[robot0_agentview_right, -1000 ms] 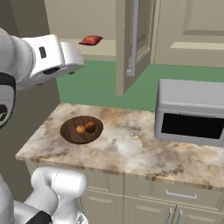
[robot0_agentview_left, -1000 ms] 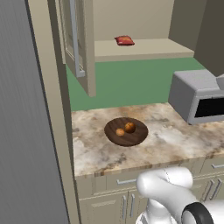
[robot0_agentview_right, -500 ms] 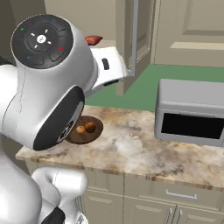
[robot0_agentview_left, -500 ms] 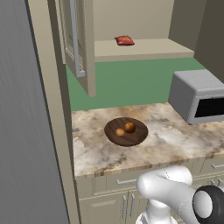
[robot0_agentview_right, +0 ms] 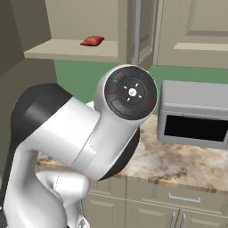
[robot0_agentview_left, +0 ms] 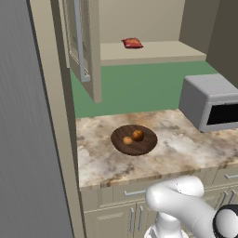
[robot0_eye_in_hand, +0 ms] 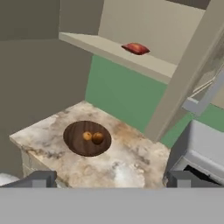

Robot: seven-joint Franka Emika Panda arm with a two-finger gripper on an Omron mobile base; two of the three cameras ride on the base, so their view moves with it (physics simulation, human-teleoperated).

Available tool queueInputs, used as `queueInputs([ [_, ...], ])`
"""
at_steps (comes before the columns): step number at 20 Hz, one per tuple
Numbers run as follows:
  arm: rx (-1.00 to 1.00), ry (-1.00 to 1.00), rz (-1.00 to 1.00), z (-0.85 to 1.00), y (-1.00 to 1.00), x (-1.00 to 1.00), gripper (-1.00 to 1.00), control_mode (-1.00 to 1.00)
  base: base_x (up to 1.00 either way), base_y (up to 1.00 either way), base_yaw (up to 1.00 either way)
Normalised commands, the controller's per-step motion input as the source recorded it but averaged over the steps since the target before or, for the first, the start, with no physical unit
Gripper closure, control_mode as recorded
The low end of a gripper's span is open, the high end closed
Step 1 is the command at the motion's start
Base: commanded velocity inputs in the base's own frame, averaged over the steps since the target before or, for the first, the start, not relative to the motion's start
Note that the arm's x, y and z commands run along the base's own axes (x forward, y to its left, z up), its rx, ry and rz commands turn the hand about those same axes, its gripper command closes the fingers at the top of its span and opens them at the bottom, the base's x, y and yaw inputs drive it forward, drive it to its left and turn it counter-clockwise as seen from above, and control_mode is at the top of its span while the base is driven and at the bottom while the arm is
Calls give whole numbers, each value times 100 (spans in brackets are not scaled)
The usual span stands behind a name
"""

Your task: Open the cabinet. Pick the tangerine and orange from the cabinet and place them into the bowl. Then close the cabinet.

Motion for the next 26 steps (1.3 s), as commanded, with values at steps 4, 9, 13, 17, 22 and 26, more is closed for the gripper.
queueInputs([
  [4, 8, -24, 13, -7, -9, 45, -100, -100, 0, 0, 0],
  [9, 14, -15, 18, 1, -17, 52, -100, -100, 0, 0, 0],
  [13, 22, -3, 23, 23, -43, 38, -100, -100, 0, 0, 0],
  [17, 22, 0, 27, 24, -50, 39, -100, -100, 0, 0, 0],
  [22, 5, 3, 17, 2, -19, 61, -100, -100, 0, 0, 0],
  [26, 0, 10, 12, -8, 0, 95, -100, -100, 0, 0, 0],
])
